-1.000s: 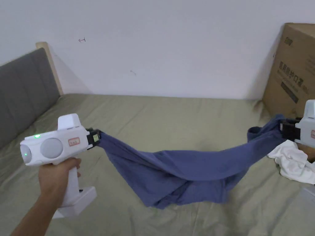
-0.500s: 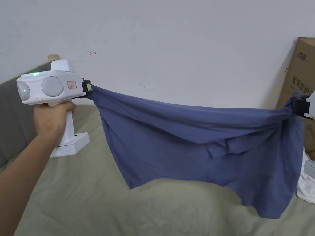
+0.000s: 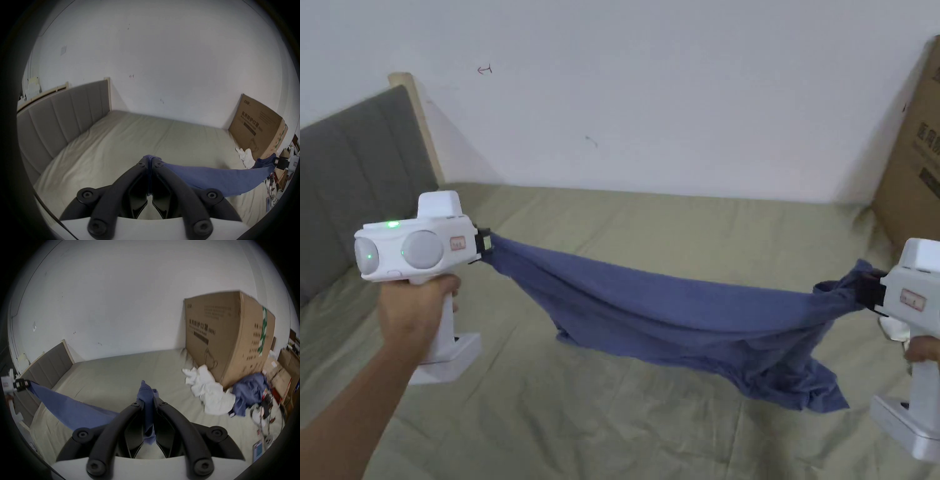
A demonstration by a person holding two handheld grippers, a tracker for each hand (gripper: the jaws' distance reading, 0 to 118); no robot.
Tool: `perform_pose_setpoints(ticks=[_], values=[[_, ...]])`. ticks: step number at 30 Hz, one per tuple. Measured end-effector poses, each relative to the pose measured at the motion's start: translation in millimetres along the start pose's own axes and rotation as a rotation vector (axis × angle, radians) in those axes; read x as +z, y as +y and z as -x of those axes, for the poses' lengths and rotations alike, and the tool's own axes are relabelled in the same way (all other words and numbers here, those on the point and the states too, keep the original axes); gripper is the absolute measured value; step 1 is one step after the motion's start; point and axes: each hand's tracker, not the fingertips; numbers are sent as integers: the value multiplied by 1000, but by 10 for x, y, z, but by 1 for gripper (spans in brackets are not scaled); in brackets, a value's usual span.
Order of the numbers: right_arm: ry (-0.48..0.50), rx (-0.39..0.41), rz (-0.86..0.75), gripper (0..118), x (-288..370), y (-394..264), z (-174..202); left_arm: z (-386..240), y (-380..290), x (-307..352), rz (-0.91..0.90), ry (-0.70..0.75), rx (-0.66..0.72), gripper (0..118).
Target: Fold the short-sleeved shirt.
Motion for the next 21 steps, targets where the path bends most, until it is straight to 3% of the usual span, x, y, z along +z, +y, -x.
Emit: perform_pose_setpoints(ticks=[9,21], values=[[3,-92,57,8,560,-1264,-81,424,-1409,396,151,31,76,0],[-31,-101,170,8,1614,-2552,-87,892,-2719,1361,284,80,66,0]])
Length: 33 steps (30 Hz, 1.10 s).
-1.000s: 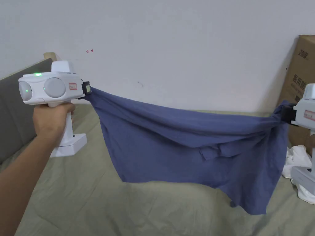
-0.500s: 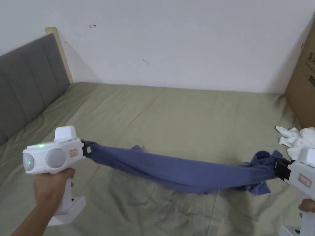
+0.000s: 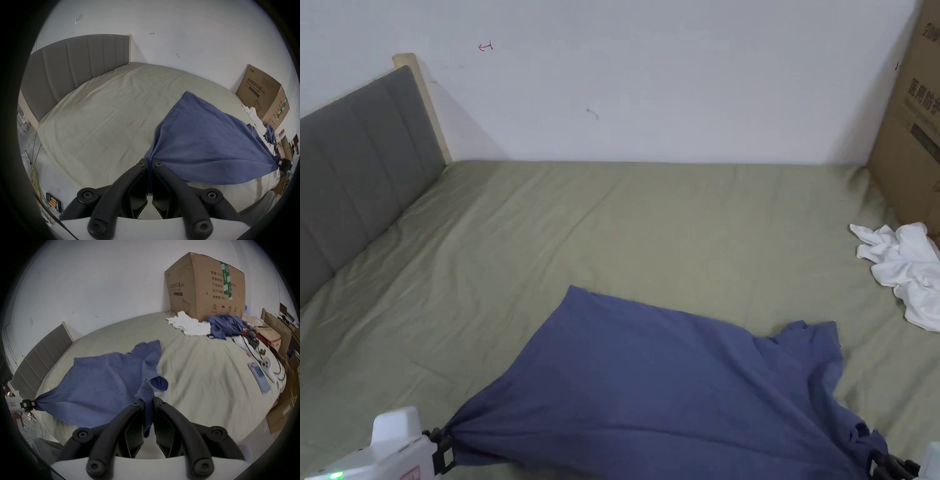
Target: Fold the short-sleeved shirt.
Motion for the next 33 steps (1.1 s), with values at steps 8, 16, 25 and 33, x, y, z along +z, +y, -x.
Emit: perform_pose_setpoints(ticks=[8,16,25,33], values=[[-82,-41,188,8,1,-666,-143,208,-553,95,102,52,16,0],[-140,6,297,34,-156,-654,30,76,-610,-277,253,103,4,29],[-115,144,-22,96,475,262,449,-435,-111,172,1,7,-38,100],[-137,244,-343,93,814,863,646,-953,382,694,-308,-88,-115,92]])
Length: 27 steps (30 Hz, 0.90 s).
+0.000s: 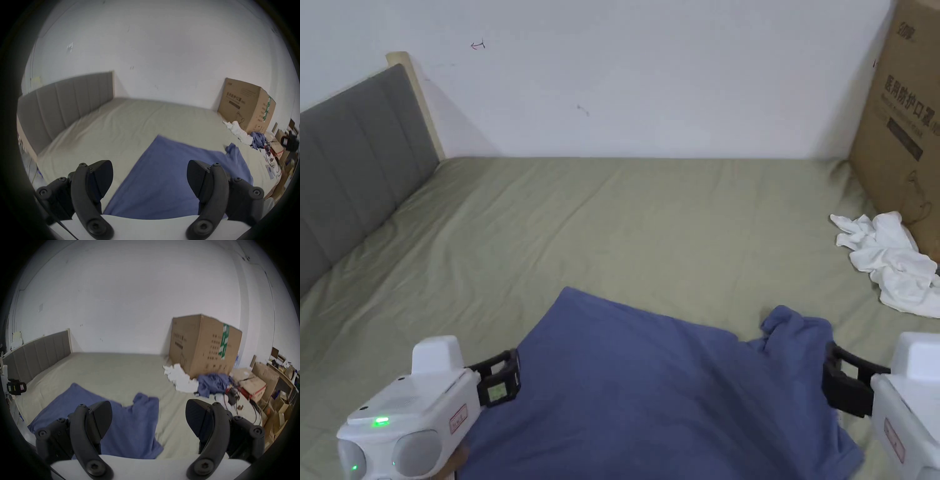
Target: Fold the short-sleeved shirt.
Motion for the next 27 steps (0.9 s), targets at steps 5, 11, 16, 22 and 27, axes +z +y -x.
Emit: perform_pose_setpoints(ticks=[5,11,16,22,27], values=[[-10,6,-55,28,10,86,83,-262,152,69,-155,-66,-82,14],[-3,-8,-84,0,-101,62,88,-451,261,39,-204,-139,-53,0],[-1,4,-71,0,-306,46,96,-541,382,-299,-143,-167,-85,0],[7,1,-45,0,-690,54,114,-579,643,-1216,12,-223,-111,0],[2,0,-13,0,-1080,41,108,-522,825,-2255,165,-200,-75,15]])
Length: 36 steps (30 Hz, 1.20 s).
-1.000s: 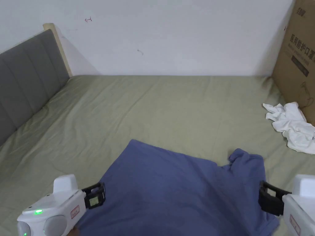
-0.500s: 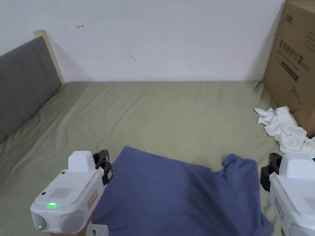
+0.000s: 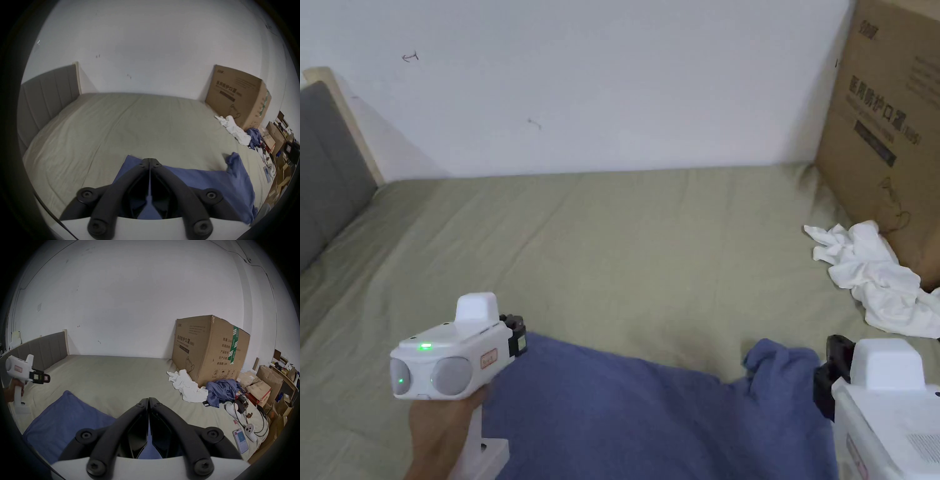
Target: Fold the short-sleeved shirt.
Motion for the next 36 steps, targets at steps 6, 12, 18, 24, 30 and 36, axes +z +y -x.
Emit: perform_pose_setpoints(ticks=[6,12,18,24,30,36], values=[[-14,2,43,0,-428,-54,-27,254,190,-1092,214,91,-7,77],[-49,-21,90,0,-784,-167,-91,396,62,-1775,375,135,-10,68],[-70,-61,147,0,-936,-277,-185,280,-127,-1948,439,89,-83,19],[-55,-136,312,41,-1154,-396,-420,144,-39,-1634,326,76,-111,0],[-6,-70,489,101,-1554,-628,-539,134,147,-979,198,12,-64,0],[19,-20,661,61,-1818,-879,-366,67,204,-553,152,7,-61,0]])
